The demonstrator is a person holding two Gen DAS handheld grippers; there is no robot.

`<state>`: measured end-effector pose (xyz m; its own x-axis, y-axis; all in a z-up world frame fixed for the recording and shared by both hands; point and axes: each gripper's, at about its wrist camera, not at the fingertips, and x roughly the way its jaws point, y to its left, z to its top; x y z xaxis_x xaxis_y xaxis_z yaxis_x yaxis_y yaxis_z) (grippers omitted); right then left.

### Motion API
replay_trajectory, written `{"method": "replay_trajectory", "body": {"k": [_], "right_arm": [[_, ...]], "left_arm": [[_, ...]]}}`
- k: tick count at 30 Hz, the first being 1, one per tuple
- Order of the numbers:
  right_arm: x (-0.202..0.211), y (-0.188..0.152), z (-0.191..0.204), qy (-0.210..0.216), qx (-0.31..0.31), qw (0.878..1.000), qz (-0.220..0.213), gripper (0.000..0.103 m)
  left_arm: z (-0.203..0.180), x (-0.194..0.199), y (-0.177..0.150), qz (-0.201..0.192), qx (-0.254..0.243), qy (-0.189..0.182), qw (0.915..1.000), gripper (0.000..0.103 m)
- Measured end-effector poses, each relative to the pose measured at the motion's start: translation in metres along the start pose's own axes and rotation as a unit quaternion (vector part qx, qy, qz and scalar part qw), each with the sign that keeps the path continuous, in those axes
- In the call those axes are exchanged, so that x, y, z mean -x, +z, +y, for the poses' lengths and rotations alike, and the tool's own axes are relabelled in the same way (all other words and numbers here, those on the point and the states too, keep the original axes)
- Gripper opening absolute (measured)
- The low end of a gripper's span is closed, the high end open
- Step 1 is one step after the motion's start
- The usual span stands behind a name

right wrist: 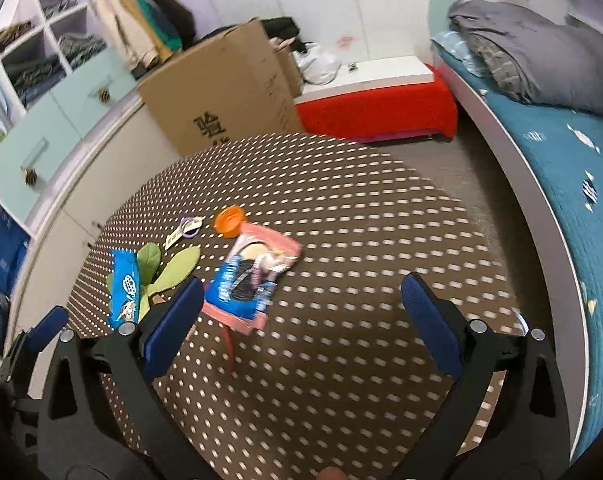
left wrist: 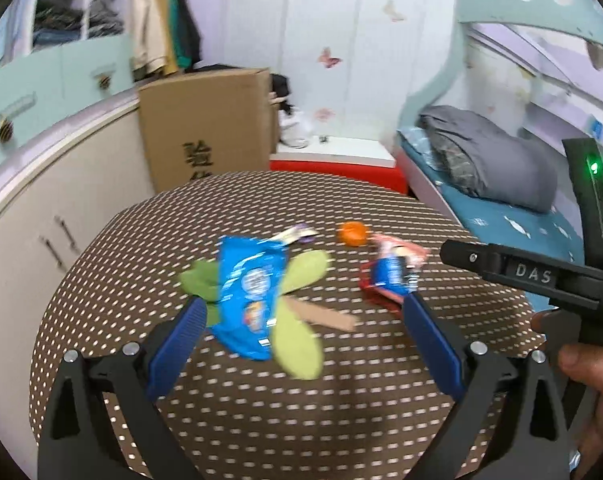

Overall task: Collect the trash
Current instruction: 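Grasp the pink-blue wrapper with the right gripper while the left gripper grasps the blue packet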

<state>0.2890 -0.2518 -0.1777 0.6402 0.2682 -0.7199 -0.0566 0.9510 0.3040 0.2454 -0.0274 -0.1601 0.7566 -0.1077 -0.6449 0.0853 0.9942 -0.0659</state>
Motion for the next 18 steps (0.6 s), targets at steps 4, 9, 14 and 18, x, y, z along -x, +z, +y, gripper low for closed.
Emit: {"method": "replay_trajectory", "body": {"k": [4, 9, 14, 18], "right_arm": [[-0.027, 0.003, 0.026, -0.012, 0.023, 1.0, 0.013, 0.096], [-0.059, 0.004, 0.043, -0.041, 0.042, 0.998, 0.036, 0.069], [-0.056, -0.001, 0.044, -0.04, 0.053, 0.998, 0.023, 0.041], [-0.045, -0.009, 0.034, -0.031, 0.042, 0.999, 0.012, 0.039]], "left_arm": [[0.023, -0.008, -0.007, 0.005, 0.021, 0.015, 0.9996, 0.096], [0.043, -0.016, -0.013, 0.016, 0.035, 0.02, 0.9991, 0.096], [0.05, -0.027, -0.009, 0.02, 0.03, 0.022, 0.9991, 0.096], [0.047, -0.045, -0.005, 0.04, 0.013, 0.024, 0.9988, 0.096]]}}
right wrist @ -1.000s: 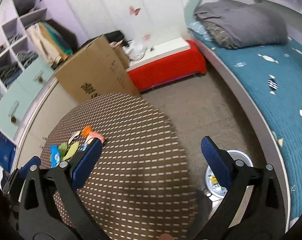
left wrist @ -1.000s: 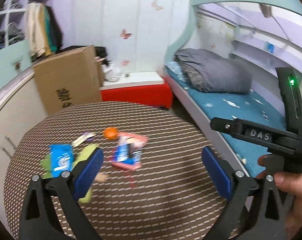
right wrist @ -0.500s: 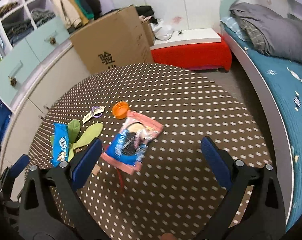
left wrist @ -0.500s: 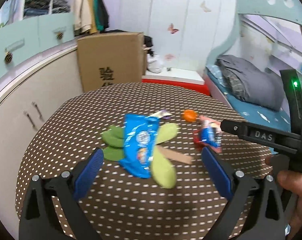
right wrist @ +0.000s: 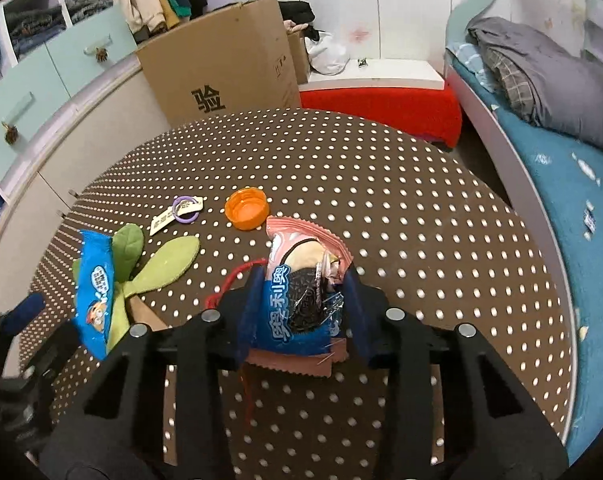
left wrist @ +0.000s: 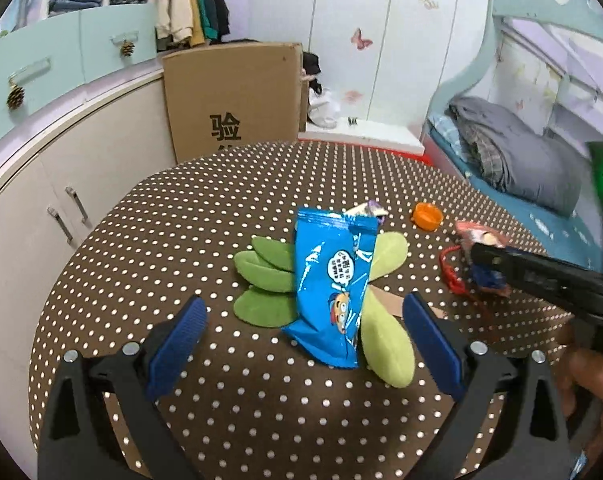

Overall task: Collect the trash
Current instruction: 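Grasp the pink-blue wrapper with the right gripper while the left gripper grasps the blue packet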

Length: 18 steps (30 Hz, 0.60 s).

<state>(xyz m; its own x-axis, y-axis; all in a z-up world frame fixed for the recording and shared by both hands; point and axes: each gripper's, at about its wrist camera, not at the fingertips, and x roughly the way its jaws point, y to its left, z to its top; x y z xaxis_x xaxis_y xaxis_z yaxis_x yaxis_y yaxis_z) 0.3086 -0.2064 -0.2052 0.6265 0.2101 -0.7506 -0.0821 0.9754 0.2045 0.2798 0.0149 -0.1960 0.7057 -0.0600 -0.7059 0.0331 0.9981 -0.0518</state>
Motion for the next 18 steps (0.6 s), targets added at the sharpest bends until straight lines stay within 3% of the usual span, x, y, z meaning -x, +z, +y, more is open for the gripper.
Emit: {"method": "replay_trajectory", "body": {"k": [4, 7, 10, 18], "right_arm": [[0.013, -0.008, -0.014, 0.012, -0.016, 1.0, -0.01, 0.039], [0.023, -0.011, -0.024, 0.019, -0.021, 0.999, -0.014, 0.039], [0.03, -0.014, -0.033, 0.024, -0.026, 0.999, -0.017, 0.039], [0.048, -0.027, -0.046, 0.036, -0.028, 0.999, -0.022, 0.039]], "left_arm": [[0.0, -0.016, 0.001, 0.027, 0.008, -0.015, 0.9995, 0.095], [0.004, -0.023, 0.001, 0.043, 0.019, -0.043, 0.998, 0.05], [0.005, -0.02, -0.003, 0.041, 0.02, -0.057, 0.9973, 0.027], [0.014, 0.001, -0.022, 0.023, 0.027, -0.086, 0.9956, 0.02]]}}
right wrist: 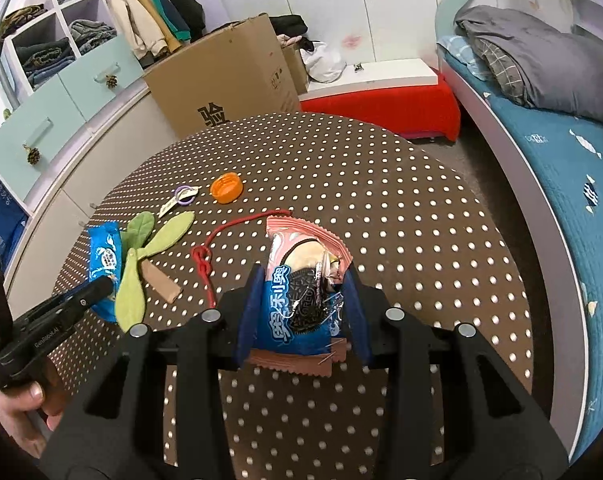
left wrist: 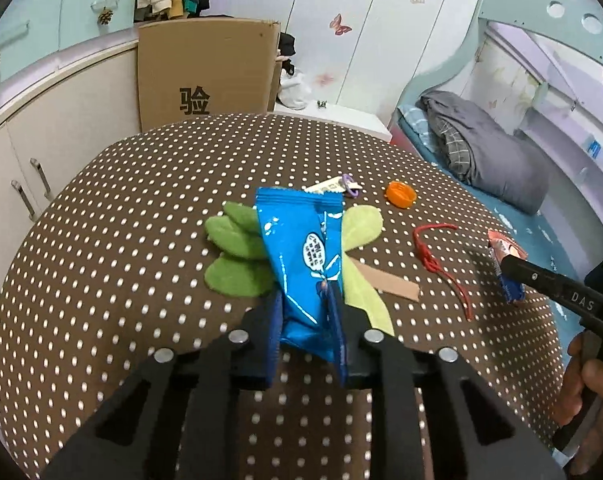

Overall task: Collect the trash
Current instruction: 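Grasp the pink-blue wrapper with the right gripper while the left gripper grasps the blue packet, then carry both wrappers over the bin and open both grippers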

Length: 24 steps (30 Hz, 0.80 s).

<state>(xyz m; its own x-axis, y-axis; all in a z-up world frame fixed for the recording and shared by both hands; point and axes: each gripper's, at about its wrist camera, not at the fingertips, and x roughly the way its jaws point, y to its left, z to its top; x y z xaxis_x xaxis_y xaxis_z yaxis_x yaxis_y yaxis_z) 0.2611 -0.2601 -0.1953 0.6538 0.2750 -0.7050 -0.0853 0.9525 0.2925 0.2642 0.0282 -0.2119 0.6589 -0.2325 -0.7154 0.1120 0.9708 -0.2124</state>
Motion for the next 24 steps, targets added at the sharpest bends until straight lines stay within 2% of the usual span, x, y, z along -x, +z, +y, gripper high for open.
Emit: {"method": "replay_trajectory", "body": {"k": [5, 11, 17, 24], "right_arm": [[0.016, -0.007, -0.004, 0.015, -0.002, 1.0, -0.01, 0.039], [0.033, -0.011, -0.007, 0.007, 0.006, 1.0, -0.027, 0.039], [0.053, -0.008, -0.004, 0.008, 0.018, 0.999, -0.049, 0.039], [0.093, 0.002, -0.012, 0.009, 0.023, 0.996, -0.087, 0.039]], "left_arm": [[0.006, 0.019, -0.016, -0.011, 0.005, -0.004, 0.9999, 0.019], [0.004, 0.032, -0.024, -0.016, -0.001, -0.013, 0.9998, 0.018], [-0.02, 0.048, -0.019, -0.03, -0.02, -0.026, 0.999, 0.018], [-0.066, 0.066, 0.002, -0.058, -0.055, -0.052, 0.9954, 0.018]]}}
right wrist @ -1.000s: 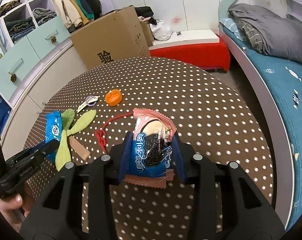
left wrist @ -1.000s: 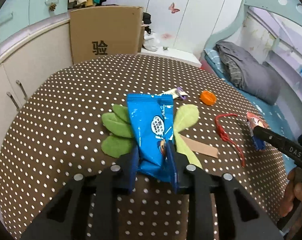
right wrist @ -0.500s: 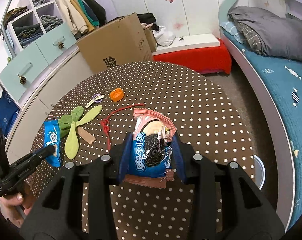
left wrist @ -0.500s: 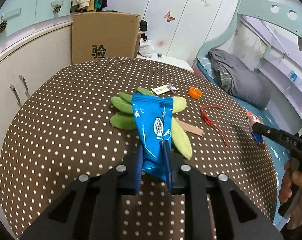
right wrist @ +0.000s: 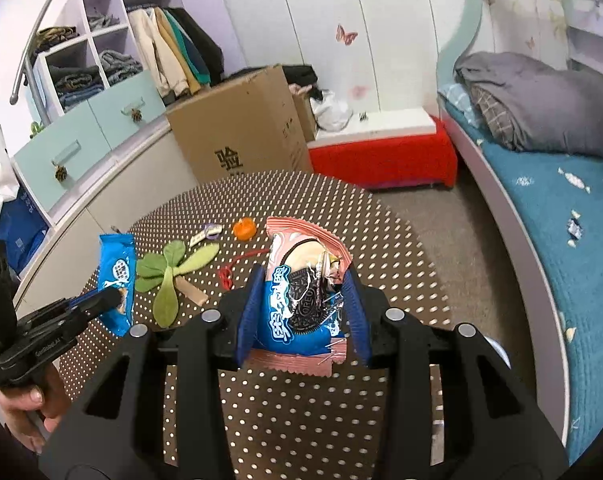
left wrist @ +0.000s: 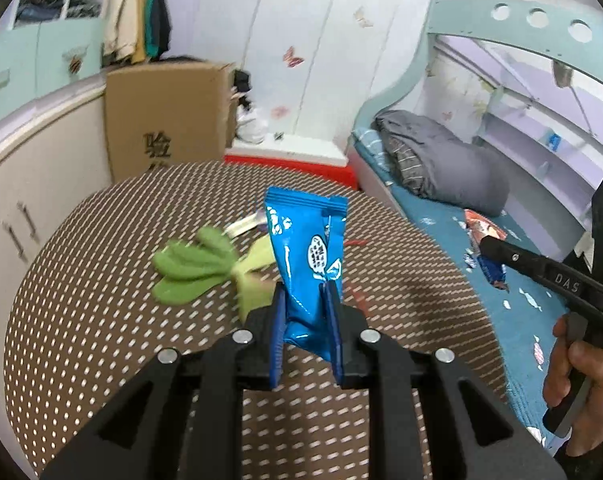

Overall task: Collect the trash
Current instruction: 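Carry both wrappers over the bin and open both grippers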

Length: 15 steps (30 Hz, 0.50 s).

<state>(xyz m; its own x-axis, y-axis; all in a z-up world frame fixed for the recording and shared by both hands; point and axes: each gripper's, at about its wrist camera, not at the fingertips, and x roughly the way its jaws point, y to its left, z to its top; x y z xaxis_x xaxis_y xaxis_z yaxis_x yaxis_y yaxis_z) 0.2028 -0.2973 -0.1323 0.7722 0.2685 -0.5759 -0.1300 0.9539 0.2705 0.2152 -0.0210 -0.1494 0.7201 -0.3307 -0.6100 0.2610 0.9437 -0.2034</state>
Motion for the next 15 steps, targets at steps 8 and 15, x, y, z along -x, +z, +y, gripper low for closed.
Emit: {"method": "replay_trajectory", "body": {"k": [8, 15], "right_arm": [[0.05, 0.02, -0.032, -0.018, -0.012, 0.999, -0.05, 0.039], [0.092, 0.027, -0.081, -0.059, -0.041, 0.994, -0.088, 0.039]], "left_arm": [[-0.063, 0.005, 0.031, -0.029, -0.042, -0.037, 0.998, 0.018], [-0.134, 0.002, 0.05, -0.042, -0.081, -0.078, 0.9928, 0.018]]}}
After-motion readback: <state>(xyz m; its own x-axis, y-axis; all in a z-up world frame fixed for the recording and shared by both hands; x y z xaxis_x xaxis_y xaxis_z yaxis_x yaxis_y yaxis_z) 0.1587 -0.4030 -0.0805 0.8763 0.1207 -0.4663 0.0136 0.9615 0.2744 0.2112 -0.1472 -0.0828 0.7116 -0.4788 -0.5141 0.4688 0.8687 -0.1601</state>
